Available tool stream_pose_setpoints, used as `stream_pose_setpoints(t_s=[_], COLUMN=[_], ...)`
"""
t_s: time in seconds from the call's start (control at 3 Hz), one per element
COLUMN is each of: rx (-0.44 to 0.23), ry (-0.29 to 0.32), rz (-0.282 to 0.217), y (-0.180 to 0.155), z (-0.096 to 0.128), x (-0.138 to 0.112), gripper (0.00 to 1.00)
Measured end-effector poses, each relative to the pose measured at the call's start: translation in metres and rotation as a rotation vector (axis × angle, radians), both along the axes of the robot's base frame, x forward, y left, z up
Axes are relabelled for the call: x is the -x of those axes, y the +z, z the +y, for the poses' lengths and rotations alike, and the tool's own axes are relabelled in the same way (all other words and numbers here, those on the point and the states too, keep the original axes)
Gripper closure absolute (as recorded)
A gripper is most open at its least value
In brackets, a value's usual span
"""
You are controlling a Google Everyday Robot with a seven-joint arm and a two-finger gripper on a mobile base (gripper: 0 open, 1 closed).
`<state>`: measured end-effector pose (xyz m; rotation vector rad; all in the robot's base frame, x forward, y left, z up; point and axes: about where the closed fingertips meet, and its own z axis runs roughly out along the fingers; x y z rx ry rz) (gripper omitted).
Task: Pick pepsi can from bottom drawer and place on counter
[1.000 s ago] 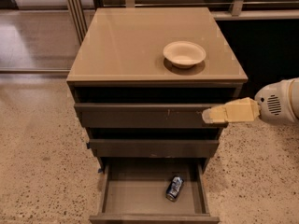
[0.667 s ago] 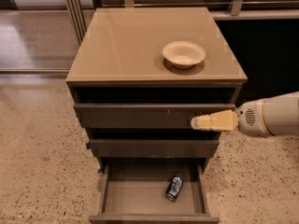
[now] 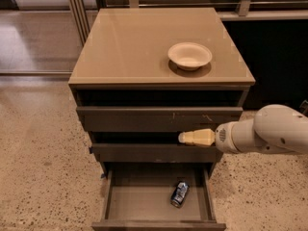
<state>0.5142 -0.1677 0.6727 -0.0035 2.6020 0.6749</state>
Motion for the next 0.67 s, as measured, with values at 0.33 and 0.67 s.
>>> stream_pose_setpoints(t_s=[0.33,0.67], rx=[0.002,0.03], ry=[-0.002,-0.013], rz=[-0.01,-0.05], y=[0.0005,0.0043], z=[0.0026,0.0047], x=[-0.0036,0.0049], gripper=[0.0,0.0])
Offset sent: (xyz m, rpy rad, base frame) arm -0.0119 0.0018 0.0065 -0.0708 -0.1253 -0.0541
